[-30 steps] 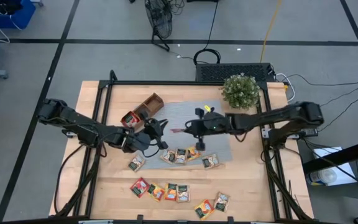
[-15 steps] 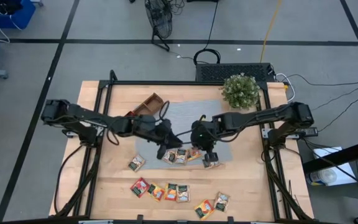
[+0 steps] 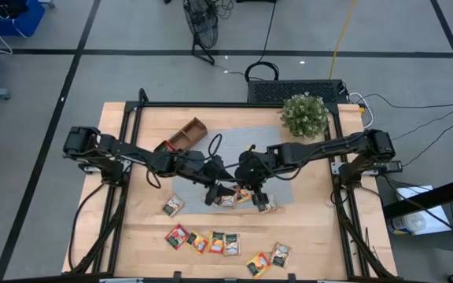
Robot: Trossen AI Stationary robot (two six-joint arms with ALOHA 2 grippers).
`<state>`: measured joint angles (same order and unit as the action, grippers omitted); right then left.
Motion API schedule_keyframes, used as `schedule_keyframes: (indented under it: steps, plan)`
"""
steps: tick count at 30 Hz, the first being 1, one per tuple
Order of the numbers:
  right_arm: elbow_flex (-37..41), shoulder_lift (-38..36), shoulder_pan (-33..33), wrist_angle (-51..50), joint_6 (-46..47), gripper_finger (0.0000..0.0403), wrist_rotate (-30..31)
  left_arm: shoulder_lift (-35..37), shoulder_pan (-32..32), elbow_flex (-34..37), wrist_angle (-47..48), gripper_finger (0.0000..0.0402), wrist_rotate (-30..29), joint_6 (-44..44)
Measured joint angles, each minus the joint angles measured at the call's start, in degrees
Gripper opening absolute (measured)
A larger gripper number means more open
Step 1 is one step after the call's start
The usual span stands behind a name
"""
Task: Pick & Place Tea
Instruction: Put the red tea bag into the left section of the wooden organizer
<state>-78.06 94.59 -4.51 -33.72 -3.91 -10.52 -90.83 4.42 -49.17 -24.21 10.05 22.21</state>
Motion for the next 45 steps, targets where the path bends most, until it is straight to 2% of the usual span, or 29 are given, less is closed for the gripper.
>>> schedule_keyframes:
  steps: [5, 10, 14, 18, 21, 23, 26, 29, 34, 36, 39, 42, 45]
  plan:
    - [0.0, 0.0, 0.0, 0.49, 0.01, 0.0, -0.02, 0.0, -0.02, 0.0, -0.15, 0.0228, 0.2, -0.49]
    - [0.0, 0.0, 0.0, 0.53, 0.05, 0.0, -0.02, 0.0, -0.47, 0.0, -0.08, 0.0176, 0.41, -0.5]
    - [0.0, 0.0, 0.0, 0.53, 0.18, 0.0, -0.02, 0.0, -1.09, 0.0, -0.06, 0.011, 0.45, -0.53]
    - [0.02, 0.0, 0.0, 1.1, 0.22, 0.0, -0.01, 0.0, -1.79, 0.0, 0.54, 0.002, 0.48, -2.99]
    - [0.03, 0.0, 0.0, 1.8, 1.58, 0.0, 0.01, 0.25, -1.96, 0.0, 1.42, 0.0006, 0.23, -4.38]
    - [0.07, 0.02, 0.0, 2.28, 1.93, 0.0, 0.27, 1.42, -1.64, 0.0, 3.7, 0.0004, -2.01, -4.77]
    - [0.0, -0.12, 0.15, 1.01, 2.6, 0.0003, 0.64, 6.11, 0.16, 0.03, 11.55, 0.0003, -12.09, -7.36]
    - [0.09, -0.18, -0.05, -2.26, 3.39, 0.0007, -0.01, 12.01, 3.3, 0.13, 18.3, 0.0003, -26.96, -9.77]
    - [0.09, -0.2, 0.07, -4.63, 2.71, 0.0005, 0.07, 22.98, 11.76, 7.75, 19.44, 0.0002, -51.37, -9.78]
    - [0.09, -0.2, 0.05, -4.51, 1.54, 0.0003, 0.13, 26.45, 14.56, 13.2, 15.36, 0.0002, -61.42, -8.56]
    - [0.09, -0.2, 0.09, -4.06, -0.46, 0.0001, 0.08, 31.08, 17.39, 23.01, 7.04, 0.0001, -72.53, -6.78]
    - [0.09, -0.2, 0.57, -3.97, -1.73, 0.0001, 0.19, 34.03, 18.31, 31.75, -0.48, 0.0001, -78.93, -4.88]
    - [0.09, -0.2, 0.88, -3.69, -2.25, 0.0001, 0.24, 35.26, 18.63, 37.94, -6.41, 0.0001, -82.25, -3.53]
